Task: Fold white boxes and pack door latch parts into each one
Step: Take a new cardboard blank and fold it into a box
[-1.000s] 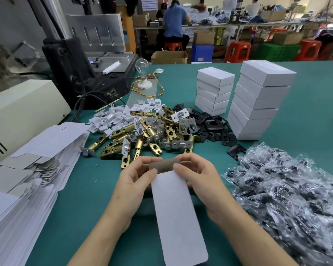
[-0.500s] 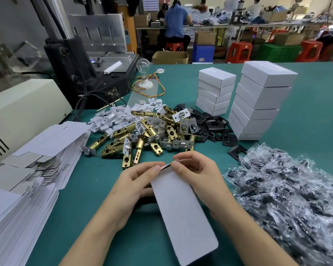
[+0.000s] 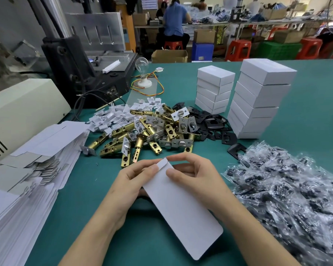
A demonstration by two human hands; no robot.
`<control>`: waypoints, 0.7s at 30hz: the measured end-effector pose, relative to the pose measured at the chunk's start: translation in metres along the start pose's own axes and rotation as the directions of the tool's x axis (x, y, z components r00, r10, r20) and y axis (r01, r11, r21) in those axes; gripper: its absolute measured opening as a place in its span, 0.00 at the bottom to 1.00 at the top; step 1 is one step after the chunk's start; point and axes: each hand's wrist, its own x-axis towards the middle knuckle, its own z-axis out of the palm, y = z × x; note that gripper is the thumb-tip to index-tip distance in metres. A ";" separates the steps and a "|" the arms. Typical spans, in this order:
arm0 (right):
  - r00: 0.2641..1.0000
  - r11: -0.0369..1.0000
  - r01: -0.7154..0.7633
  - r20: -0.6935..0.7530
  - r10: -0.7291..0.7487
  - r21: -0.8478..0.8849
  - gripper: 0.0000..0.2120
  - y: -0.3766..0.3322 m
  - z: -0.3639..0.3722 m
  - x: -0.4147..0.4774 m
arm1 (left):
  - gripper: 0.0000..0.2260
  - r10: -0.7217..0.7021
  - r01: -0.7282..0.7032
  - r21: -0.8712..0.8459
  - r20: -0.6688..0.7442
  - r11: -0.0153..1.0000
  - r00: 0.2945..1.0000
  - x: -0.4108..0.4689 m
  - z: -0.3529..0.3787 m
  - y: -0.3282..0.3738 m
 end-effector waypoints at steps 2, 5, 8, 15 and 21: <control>1.000 1.000 0.004 -0.006 -0.004 0.004 0.11 0.000 -0.001 0.001 | 0.13 0.000 0.000 0.006 -0.002 1.000 1.000 0.001 0.000 -0.001; 1.000 1.000 0.010 0.005 -0.010 0.008 0.12 0.001 0.000 0.001 | 0.13 -0.009 0.009 0.015 -0.011 1.000 1.000 0.001 -0.001 -0.001; 1.000 1.000 0.017 0.014 -0.018 0.020 0.13 0.001 0.000 0.000 | 0.14 -0.022 0.022 0.021 -0.019 1.000 1.000 0.000 -0.003 -0.002; 0.999 1.000 0.016 0.030 -0.017 0.025 0.16 0.004 0.001 0.002 | 0.09 -0.017 0.018 0.041 -0.012 0.999 1.000 0.000 -0.003 -0.002; 1.000 0.999 0.030 0.009 -0.030 -0.020 0.16 0.005 -0.001 0.003 | 0.11 0.055 -0.054 0.182 -0.001 0.982 0.999 -0.001 -0.005 -0.005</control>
